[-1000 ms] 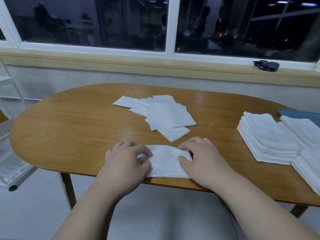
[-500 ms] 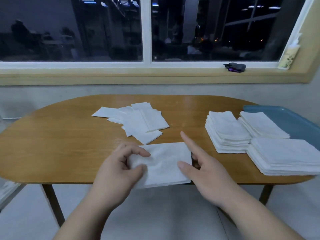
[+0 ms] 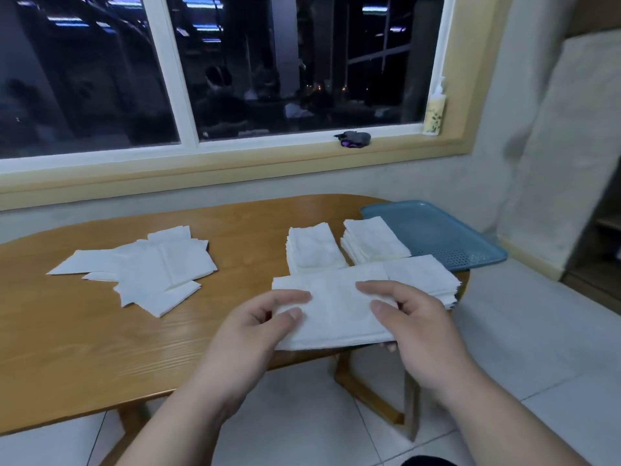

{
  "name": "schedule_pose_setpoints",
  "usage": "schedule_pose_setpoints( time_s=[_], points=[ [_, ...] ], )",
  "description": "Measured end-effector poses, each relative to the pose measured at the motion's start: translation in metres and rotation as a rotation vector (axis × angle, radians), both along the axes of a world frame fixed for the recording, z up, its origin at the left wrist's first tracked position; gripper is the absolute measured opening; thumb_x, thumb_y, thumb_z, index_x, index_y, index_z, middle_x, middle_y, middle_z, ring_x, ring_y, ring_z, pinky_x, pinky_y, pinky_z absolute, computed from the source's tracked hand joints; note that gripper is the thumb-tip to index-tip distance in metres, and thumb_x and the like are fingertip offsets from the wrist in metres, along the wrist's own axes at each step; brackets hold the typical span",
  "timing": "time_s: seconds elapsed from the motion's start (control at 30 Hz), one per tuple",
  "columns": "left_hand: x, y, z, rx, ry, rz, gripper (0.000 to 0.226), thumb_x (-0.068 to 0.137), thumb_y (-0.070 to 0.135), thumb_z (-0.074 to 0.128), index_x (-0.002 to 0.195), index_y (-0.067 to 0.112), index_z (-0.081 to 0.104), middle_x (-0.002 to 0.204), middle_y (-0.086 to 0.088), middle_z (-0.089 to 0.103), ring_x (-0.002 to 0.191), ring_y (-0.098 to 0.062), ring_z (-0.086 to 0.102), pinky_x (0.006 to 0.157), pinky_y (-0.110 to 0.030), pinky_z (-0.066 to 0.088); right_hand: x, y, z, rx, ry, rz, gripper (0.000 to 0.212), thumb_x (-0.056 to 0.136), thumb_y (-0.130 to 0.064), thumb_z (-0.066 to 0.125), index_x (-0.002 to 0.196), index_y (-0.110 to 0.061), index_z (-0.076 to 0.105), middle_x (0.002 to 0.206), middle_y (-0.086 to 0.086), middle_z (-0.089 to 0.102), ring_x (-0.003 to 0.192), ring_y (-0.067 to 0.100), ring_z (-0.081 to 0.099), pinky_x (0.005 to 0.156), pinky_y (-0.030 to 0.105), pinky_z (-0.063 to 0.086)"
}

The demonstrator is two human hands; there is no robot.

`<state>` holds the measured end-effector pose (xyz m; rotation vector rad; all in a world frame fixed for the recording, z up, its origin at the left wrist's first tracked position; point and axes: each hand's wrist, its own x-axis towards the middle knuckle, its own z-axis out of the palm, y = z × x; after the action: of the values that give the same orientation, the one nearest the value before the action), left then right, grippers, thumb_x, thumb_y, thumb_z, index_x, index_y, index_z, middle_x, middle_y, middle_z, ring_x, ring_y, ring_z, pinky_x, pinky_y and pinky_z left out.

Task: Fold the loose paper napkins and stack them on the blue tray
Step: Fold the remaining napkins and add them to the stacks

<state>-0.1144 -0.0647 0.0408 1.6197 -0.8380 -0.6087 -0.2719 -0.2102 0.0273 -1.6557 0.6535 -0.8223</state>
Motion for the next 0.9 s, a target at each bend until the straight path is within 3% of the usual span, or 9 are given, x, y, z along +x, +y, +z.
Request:
schedule_pose_setpoints(
  time_s=[0.07,0.13,0.2,0.33,0.53,0.63,0.7,0.8,0.9],
  points=[
    [-0.008,-0.025,0.001,0.001,-0.078,0.026,0.022,0.093,0.021,0.064,0.098,0.038,0.076,0.086,0.021,0.07,0.086,-0.003,0.063,0.082,-0.018,0.049,-0.011,-0.019,0.002,-0.027,0.033,-0.02,0.035,0.096,-0.004,0.057,0.098,-0.033,0.076,0.088,-0.03,0.07,0.079,-0.009,0.061,0.067,0.011,0.042],
    [-0.015,-0.05,0.003,0.012,-0.145,0.042,0.023,0.091,0.019,0.064,0.094,0.038,0.077,0.083,0.029,0.069,0.079,0.006,0.061,0.066,-0.007,0.044,-0.021,-0.04,0.003,-0.081,0.073,-0.061,0.037,0.093,-0.003,0.059,0.093,-0.036,0.076,0.096,-0.031,0.071,0.093,-0.008,0.062,0.075,0.009,0.041],
    [-0.02,-0.075,0.002,0.032,-0.19,0.043,0.024,0.09,0.02,0.064,0.094,0.04,0.076,0.079,0.028,0.068,0.073,0.005,0.06,0.06,-0.011,0.044,-0.029,-0.061,0.004,-0.13,0.106,-0.126,0.036,0.091,-0.005,0.06,0.092,-0.037,0.075,0.099,-0.027,0.071,0.096,-0.009,0.061,0.076,0.003,0.039],
    [-0.03,-0.119,0.002,0.107,-0.322,0.051,0.025,0.087,0.02,0.06,0.099,0.038,0.072,0.054,0.026,0.056,0.05,0.001,0.051,0.047,-0.011,0.033,-0.037,-0.097,0.009,-0.223,0.217,-0.258,0.028,0.091,-0.014,0.06,0.099,-0.037,0.074,0.092,-0.022,0.067,0.082,-0.003,0.057,0.066,0.004,0.037],
    [-0.03,-0.15,0.002,0.272,-0.49,0.059,0.029,0.084,0.025,0.06,0.108,0.039,0.068,0.076,0.014,0.063,0.063,0.007,0.058,0.048,-0.008,0.034,-0.028,-0.134,0.004,-0.36,0.43,-0.275,0.028,0.09,-0.019,0.056,0.108,-0.035,0.071,0.112,-0.019,0.059,0.104,0.002,0.053,0.084,0.02,0.036],
    [-0.026,-0.154,-0.002,0.337,-0.563,0.065,0.03,0.084,0.03,0.06,0.111,0.039,0.067,0.088,0.014,0.062,0.069,0.002,0.06,0.055,-0.013,0.037,-0.022,-0.145,-0.007,-0.444,0.531,-0.284,0.026,0.091,-0.024,0.057,0.11,-0.035,0.07,0.11,-0.014,0.056,0.105,0.009,0.051,0.085,0.024,0.039],
    [-0.024,-0.157,-0.007,0.369,-0.626,0.057,0.029,0.086,0.033,0.058,0.112,0.038,0.068,0.097,0.016,0.058,0.085,-0.002,0.059,0.064,-0.015,0.04,-0.021,-0.147,-0.012,-0.483,0.575,-0.311,0.024,0.091,-0.026,0.058,0.109,-0.034,0.071,0.109,-0.01,0.054,0.107,0.014,0.05,0.093,0.029,0.043],
    [-0.021,-0.158,-0.014,0.314,-0.663,0.061,0.023,0.089,0.038,0.057,0.108,0.038,0.07,0.102,0.017,0.047,0.099,-0.005,0.055,0.081,-0.022,0.043,-0.024,-0.145,-0.013,-0.467,0.545,-0.355,0.02,0.09,-0.026,0.06,0.104,-0.034,0.072,0.108,-0.01,0.052,0.107,0.016,0.052,0.098,0.032,0.045],
    [-0.019,-0.148,-0.014,0.218,-0.657,0.113,0.021,0.089,0.039,0.061,0.108,0.038,0.069,0.104,0.017,0.042,0.097,-0.001,0.052,0.082,-0.023,0.039,-0.027,-0.136,-0.01,-0.498,0.476,-0.413,0.018,0.089,-0.023,0.061,0.1,-0.031,0.072,0.105,-0.01,0.052,0.106,0.016,0.052,0.097,0.033,0.045]
  ],
)
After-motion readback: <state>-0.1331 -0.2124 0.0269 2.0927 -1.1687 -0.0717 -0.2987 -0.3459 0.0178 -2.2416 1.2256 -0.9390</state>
